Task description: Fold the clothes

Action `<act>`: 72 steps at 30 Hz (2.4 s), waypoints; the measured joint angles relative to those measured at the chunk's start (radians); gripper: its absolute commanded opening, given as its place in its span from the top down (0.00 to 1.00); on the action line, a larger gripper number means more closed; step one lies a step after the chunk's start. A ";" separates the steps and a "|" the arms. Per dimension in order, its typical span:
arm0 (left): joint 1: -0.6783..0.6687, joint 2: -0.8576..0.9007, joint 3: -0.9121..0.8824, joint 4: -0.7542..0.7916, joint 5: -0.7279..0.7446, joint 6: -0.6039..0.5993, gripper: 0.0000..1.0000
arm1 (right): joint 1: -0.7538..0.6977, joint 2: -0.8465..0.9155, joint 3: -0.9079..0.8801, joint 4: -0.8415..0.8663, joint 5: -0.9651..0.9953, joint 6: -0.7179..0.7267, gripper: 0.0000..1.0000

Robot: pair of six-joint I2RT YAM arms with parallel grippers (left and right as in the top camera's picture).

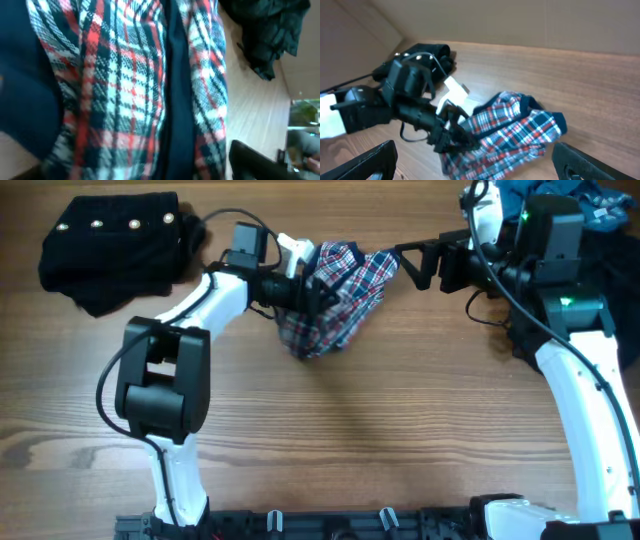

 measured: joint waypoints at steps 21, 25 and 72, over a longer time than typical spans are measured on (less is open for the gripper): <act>-0.116 0.000 -0.001 0.092 -0.118 -0.533 0.11 | 0.000 -0.058 0.000 -0.002 -0.014 0.000 0.00; -0.090 0.000 -0.001 0.078 -0.129 -0.462 0.11 | 0.000 -0.058 0.000 -0.002 -0.020 0.000 0.00; -0.144 0.048 0.000 0.175 0.024 -0.330 0.96 | 0.000 -0.058 0.000 -0.002 -0.048 0.000 0.00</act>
